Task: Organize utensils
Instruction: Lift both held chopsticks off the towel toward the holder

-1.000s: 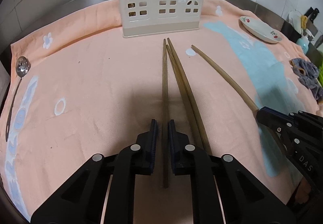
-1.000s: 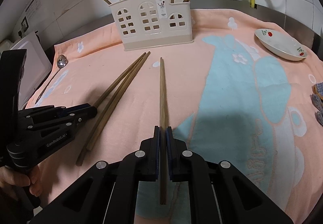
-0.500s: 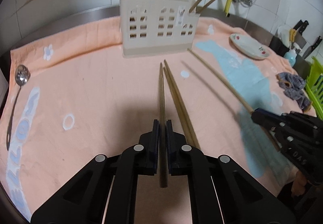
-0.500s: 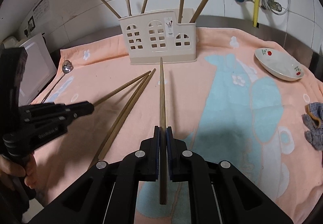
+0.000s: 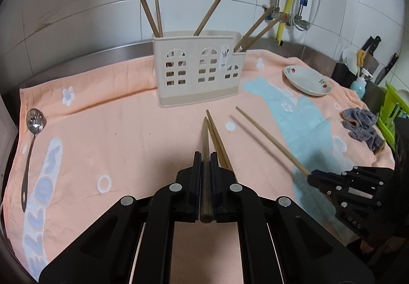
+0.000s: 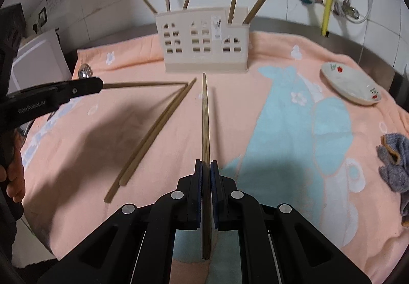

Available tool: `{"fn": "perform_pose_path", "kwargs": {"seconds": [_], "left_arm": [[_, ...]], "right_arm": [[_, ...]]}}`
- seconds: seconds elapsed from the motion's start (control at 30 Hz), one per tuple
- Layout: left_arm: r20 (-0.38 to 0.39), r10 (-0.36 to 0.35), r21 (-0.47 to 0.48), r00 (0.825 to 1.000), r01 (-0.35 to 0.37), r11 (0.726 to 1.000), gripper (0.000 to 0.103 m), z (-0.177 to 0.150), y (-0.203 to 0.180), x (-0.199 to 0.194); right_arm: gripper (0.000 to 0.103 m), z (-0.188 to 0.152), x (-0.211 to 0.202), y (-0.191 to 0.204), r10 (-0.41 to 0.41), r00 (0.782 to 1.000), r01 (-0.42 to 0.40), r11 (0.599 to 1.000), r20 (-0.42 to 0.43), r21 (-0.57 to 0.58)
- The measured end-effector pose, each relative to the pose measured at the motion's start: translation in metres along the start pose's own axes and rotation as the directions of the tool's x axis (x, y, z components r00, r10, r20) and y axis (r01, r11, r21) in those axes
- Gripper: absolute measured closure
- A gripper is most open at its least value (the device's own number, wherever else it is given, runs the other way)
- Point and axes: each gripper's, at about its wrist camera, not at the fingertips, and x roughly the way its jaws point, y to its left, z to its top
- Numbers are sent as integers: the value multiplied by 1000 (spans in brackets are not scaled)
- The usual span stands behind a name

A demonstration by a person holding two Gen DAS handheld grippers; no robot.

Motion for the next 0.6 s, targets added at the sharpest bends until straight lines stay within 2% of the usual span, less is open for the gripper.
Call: {"fn": "perform_pose_path", "kwargs": {"seconds": [0.33, 0.6], "left_arm": [[32, -19, 0, 999, 19, 1000, 97, 25, 9, -8], [29, -18, 6, 999, 18, 1000, 97, 27, 11, -5]], "right_arm": [[97, 31, -28, -1, -16, 995, 19, 999, 103, -28], [97, 7, 0, -3, 19, 1000, -19, 1000, -13, 2]]}}
